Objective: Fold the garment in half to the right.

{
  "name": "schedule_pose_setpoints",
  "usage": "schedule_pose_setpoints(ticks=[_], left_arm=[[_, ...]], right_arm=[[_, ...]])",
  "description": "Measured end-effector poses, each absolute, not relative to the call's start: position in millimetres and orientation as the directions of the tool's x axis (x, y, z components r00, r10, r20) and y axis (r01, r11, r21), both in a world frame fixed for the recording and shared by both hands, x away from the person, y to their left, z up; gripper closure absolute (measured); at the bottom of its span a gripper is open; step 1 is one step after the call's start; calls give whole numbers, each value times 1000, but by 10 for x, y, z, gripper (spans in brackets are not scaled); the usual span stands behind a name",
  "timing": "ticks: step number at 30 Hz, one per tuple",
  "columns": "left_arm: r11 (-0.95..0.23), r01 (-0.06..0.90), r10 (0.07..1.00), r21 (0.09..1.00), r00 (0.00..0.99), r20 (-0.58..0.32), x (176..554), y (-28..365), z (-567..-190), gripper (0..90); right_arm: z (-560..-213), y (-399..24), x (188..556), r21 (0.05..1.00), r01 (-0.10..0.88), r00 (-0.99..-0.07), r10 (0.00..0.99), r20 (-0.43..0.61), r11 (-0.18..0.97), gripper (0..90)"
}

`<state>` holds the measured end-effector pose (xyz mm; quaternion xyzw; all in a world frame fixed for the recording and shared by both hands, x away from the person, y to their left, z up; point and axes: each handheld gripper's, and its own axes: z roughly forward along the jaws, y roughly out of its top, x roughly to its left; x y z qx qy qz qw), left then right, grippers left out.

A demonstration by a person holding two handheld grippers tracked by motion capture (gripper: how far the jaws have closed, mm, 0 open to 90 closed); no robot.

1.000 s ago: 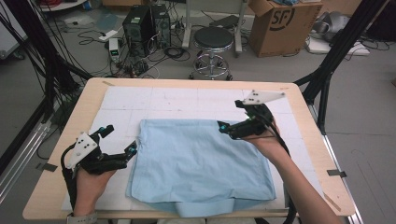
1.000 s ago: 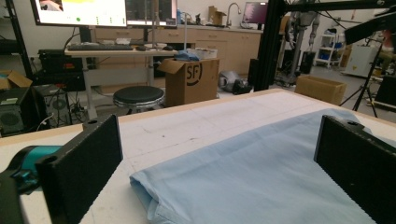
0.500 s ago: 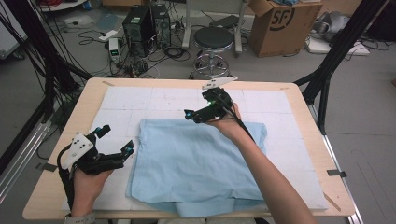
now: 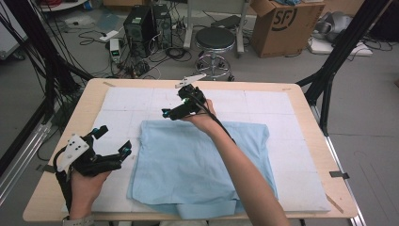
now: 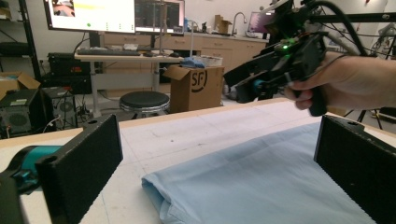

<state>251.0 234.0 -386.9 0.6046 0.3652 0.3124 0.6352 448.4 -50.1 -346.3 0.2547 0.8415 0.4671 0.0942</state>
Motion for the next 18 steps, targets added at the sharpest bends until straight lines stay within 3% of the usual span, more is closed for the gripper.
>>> schedule_pose_setpoints(ticks=[13, 18], left_arm=[[89, 43, 843, 995, 529, -98, 2481, 2405, -3881, 17], [100, 44, 847, 994, 521, -109, 2481, 2455, -3895, 17]], right_arm=[[-4021, 38, 4700, 777, 381, -856, 509, 91, 501, 62], [-4153, 178, 4758, 780, 381, -860, 500, 102, 496, 269]])
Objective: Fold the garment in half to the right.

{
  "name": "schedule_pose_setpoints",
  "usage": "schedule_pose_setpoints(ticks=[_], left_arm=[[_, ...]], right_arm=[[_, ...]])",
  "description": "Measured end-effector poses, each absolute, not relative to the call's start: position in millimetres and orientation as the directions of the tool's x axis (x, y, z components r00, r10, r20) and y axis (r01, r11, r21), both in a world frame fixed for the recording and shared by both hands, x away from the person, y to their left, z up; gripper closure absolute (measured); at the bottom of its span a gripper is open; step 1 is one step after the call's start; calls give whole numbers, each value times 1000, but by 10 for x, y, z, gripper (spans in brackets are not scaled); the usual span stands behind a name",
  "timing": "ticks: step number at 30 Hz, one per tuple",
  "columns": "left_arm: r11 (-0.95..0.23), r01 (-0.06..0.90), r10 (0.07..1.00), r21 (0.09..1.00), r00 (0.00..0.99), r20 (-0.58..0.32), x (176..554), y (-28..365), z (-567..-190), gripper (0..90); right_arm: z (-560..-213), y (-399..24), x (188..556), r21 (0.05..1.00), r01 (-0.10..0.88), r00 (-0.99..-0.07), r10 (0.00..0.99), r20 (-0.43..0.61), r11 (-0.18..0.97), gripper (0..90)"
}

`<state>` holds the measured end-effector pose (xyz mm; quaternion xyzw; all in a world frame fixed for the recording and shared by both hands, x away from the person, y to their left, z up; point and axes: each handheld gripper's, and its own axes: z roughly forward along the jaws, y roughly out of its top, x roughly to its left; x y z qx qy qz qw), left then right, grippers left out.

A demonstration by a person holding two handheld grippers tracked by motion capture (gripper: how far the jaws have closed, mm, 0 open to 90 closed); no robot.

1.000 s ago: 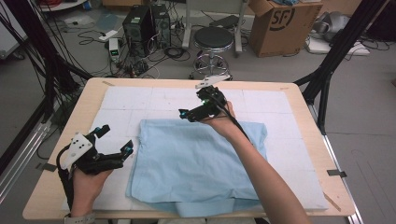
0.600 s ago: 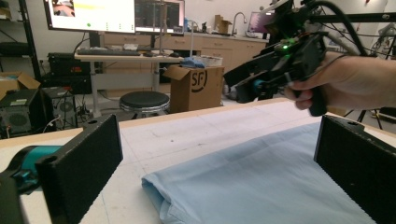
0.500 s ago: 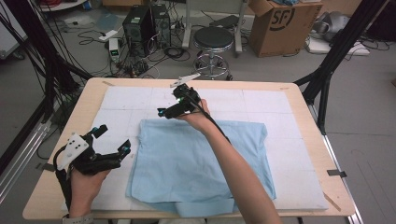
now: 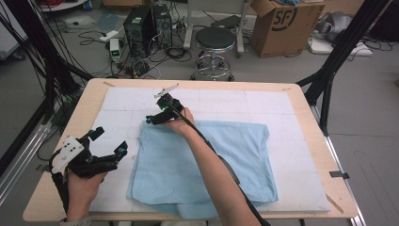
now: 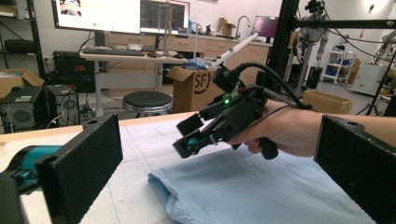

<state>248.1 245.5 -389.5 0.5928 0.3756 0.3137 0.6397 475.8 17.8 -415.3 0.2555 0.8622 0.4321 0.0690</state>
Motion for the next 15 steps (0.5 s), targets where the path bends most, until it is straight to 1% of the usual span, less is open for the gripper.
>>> schedule_pose_setpoints(ticks=[4, 9, 11, 15], left_arm=[[103, 51, 849, 993, 515, -114, 2493, 2472, -3912, 17], [97, 61, 849, 993, 516, -114, 2502, 2455, -3927, 17], [98, 61, 847, 993, 518, -116, 2502, 2455, -3933, 17], [99, 66, 850, 993, 513, -119, 2499, 2467, -3948, 17]], right_arm=[[-4218, 256, 4754, 782, 398, -845, 524, 108, 480, 414], [-4304, 347, 4775, 757, 412, -851, 511, 121, 508, 486], [-4321, 375, 4778, 754, 420, -850, 511, 131, 506, 531], [-4387, 399, 4799, 729, 442, -853, 496, 162, 522, 592]])
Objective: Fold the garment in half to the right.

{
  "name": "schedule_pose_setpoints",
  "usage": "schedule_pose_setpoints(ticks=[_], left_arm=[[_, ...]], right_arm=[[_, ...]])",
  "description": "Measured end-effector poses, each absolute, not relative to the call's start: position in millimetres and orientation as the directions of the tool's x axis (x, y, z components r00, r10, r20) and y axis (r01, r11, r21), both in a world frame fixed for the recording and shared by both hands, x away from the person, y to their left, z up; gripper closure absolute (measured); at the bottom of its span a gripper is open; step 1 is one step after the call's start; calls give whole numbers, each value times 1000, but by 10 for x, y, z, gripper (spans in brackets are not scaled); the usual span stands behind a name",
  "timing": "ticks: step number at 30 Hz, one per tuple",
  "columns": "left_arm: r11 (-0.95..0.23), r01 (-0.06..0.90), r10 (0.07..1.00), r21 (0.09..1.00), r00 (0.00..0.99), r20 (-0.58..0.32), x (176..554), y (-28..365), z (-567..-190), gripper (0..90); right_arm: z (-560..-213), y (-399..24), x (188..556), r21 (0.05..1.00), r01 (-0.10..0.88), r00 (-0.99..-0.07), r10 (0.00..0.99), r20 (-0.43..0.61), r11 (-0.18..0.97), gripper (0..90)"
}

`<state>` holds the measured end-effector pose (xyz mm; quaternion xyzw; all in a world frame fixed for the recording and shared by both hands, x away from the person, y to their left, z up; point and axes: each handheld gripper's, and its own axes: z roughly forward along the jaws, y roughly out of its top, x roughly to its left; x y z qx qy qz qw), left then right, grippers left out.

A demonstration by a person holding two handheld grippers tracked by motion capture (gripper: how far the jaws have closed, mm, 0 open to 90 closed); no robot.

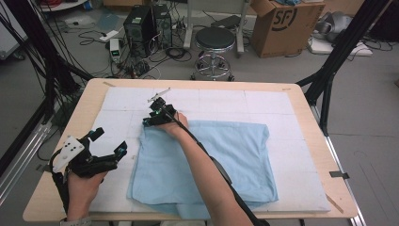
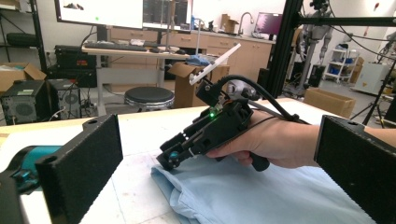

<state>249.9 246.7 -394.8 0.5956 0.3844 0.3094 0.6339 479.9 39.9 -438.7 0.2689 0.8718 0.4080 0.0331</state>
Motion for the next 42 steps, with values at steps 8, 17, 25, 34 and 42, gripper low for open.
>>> schedule_pose_setpoints(ticks=[8, 17, 25, 34, 42], left_arm=[[98, 70, 850, 993, 512, -120, 2497, 2470, -3969, 17], [86, 90, 841, 992, 528, -121, 2488, 2431, -3991, 17], [43, 115, 817, 992, 567, -101, 2372, 2406, -4034, 17], [20, 202, 767, 979, 625, -145, 2125, 2373, -4237, 17], [-62, 303, 736, 951, 657, -161, 1992, 2320, -4421, 115]], right_arm=[[-4435, 439, 4781, 703, 432, -869, 469, 157, 566, 810], [-4269, 381, 4763, 722, 439, -870, 455, 192, 534, 884], [-4003, 290, 4668, 767, 415, -877, 439, 194, 490, 887], [-3887, 281, 4588, 776, 388, -891, 419, 176, 498, 886], [-3896, 304, 4568, 771, 382, -896, 407, 175, 509, 886]])
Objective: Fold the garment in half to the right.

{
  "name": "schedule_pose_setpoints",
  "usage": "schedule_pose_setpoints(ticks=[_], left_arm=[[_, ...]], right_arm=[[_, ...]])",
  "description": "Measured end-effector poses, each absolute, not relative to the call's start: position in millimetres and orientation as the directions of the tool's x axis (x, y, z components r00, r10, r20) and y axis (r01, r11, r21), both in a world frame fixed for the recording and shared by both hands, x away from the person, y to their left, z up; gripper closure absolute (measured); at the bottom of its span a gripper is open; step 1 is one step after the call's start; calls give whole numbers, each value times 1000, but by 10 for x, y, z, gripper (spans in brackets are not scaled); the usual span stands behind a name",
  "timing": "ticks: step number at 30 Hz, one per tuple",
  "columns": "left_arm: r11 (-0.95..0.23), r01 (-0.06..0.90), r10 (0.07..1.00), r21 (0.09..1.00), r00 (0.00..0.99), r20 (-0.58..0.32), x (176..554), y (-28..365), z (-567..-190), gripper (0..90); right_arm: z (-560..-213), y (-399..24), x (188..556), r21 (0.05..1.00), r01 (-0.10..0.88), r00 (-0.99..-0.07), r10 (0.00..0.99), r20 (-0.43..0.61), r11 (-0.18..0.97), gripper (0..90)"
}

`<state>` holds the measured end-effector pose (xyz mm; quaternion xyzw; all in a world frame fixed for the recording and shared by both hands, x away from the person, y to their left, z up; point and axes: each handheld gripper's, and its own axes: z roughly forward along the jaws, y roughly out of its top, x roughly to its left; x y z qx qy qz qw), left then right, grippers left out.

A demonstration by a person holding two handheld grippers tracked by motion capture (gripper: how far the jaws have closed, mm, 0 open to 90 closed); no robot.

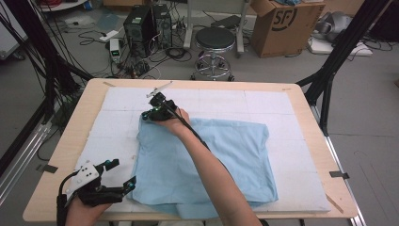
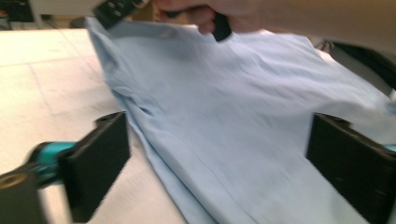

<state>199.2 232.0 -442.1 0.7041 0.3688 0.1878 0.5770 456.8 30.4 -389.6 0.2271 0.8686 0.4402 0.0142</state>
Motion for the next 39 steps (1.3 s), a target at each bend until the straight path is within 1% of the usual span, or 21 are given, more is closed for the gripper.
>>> schedule_pose_setpoints(ticks=[7, 9, 14, 18, 20, 22, 27, 32, 35, 37, 39], left_arm=[[-150, 309, 671, 939, 729, -133, 1924, 2348, -4494, 187], [-193, 310, 655, 931, 747, -113, 1919, 2348, -4499, 231], [-255, 301, 587, 919, 803, -101, 1910, 2353, -4516, 294], [-294, 283, 524, 913, 846, -93, 1888, 2354, -4493, 293], [-325, 258, 497, 910, 865, -68, 1880, 2363, -4476, 299], [-350, 251, 472, 903, 879, -61, 1881, 2369, -4468, 302], [-462, 245, 436, 853, 900, -22, 1926, 2366, -4473, 321], [-545, 195, 389, 815, 920, 40, 1946, 2294, -4453, 328], [-577, 132, 340, 806, 936, 90, 1939, 2238, -4430, 331], [-590, 103, 313, 800, 944, 109, 1952, 2209, -4419, 336], [-603, 98, 296, 792, 949, 108, 1978, 2192, -4426, 354]], right_arm=[[-3888, 317, 4550, 767, 371, -904, 393, 170, 523, 887], [-3889, 322, 4544, 764, 369, -906, 388, 168, 529, 887], [-3912, 347, 4533, 762, 367, -909, 380, 171, 534, 887], [-3923, 367, 4516, 754, 371, -909, 378, 175, 542, 887], [-3927, 371, 4516, 756, 364, -912, 373, 170, 545, 887], [-3926, 371, 4513, 754, 371, -909, 377, 177, 542, 886], [-3921, 356, 4529, 757, 368, -911, 373, 177, 540, 886], [-3929, 357, 4532, 756, 371, -910, 375, 179, 539, 887], [-3931, 356, 4534, 755, 372, -910, 371, 182, 540, 887], [-3929, 356, 4532, 756, 370, -911, 372, 180, 540, 887], [-3922, 355, 4528, 755, 370, -911, 369, 182, 542, 887]])
